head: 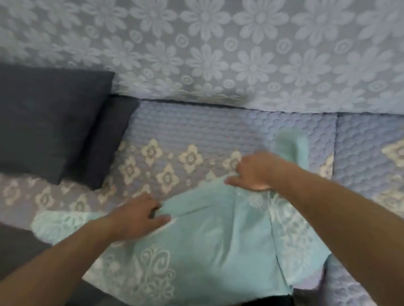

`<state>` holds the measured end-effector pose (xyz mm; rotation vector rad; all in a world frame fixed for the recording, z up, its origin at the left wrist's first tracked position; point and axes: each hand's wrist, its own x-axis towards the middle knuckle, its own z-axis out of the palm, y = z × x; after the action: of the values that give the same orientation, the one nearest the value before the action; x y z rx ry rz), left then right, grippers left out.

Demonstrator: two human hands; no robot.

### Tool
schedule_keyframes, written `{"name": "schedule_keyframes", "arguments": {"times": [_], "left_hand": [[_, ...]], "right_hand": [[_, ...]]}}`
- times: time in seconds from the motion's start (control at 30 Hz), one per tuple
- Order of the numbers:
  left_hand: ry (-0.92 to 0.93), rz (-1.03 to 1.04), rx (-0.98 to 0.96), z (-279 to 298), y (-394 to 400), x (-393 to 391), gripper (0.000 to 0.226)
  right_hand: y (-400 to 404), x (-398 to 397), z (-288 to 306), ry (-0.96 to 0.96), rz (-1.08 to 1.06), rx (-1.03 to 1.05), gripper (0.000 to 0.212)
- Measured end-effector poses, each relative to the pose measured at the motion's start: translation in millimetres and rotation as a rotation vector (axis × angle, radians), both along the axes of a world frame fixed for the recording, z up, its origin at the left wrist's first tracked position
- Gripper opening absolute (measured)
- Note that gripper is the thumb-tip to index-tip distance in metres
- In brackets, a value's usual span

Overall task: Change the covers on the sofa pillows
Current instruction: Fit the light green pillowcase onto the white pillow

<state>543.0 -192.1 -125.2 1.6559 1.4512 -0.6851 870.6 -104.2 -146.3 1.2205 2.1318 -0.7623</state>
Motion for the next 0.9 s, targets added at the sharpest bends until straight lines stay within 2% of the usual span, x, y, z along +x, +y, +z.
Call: {"name": "schedule_keyframes", "arguments": {"times": [0.07,0.13,0.17,0.2,0.27,0.3,0.37,0.43,0.5,0.53,0.57,0.6,0.67,0.77,0.83,0.9], "left_hand": [[0.061,0.113,0.176,16,-24,-20,0.039],[0.118,0.104,0.338,28,-42,-30,0.036],[0.129,0.105,0.373,32,-45,-33,0.035],[0.111,0.118,0.395,40,-43,-33,0.033],[0.019,0.138,0.422,70,-28,-20,0.03],[-0.048,0.139,0.47,92,-15,-11,0.03],[-0.206,0.09,0.654,144,8,6,0.029],[-0.35,0.096,0.831,204,27,16,0.033],[-0.361,0.113,0.956,237,48,18,0.041],[-0.326,0.108,0.987,242,63,21,0.038],[-0.273,0.104,0.928,239,81,24,0.031],[-0.176,0.075,0.785,232,97,29,0.027],[-0.098,-0.034,0.492,217,118,38,0.037],[-0.278,0.035,0.426,223,126,33,0.044],[-0.431,0.047,0.314,249,123,22,0.041],[-0.442,-0.014,0.173,281,129,11,0.04]], "right_hand": [[-30,13,19,0.112,-0.072,0.122,0.076],[-60,39,35,0.207,-0.07,0.328,0.05],[-76,55,44,0.196,-0.064,0.385,0.029],[-89,66,55,0.152,-0.072,0.398,0.019],[-101,77,88,0.034,-0.195,0.316,0.012],[-97,80,111,0.005,-0.294,0.344,0.007],[-85,94,156,0.016,-0.559,0.477,0.021],[-75,116,211,0.154,-0.772,0.755,0.027],[-82,125,248,0.205,-0.749,1.1,0.021],[-85,121,254,0.165,-0.694,1.156,0.019],[-83,115,252,0.097,-0.622,1.079,0.018],[-79,109,243,0.02,-0.565,0.883,0.018],[-68,101,239,-0.052,-0.569,0.584,0.017],[-61,109,258,0.028,-0.805,0.753,0.02],[-74,111,282,0.144,-0.909,0.685,0.025],[-85,108,307,0.186,-0.872,0.551,0.023]]}}
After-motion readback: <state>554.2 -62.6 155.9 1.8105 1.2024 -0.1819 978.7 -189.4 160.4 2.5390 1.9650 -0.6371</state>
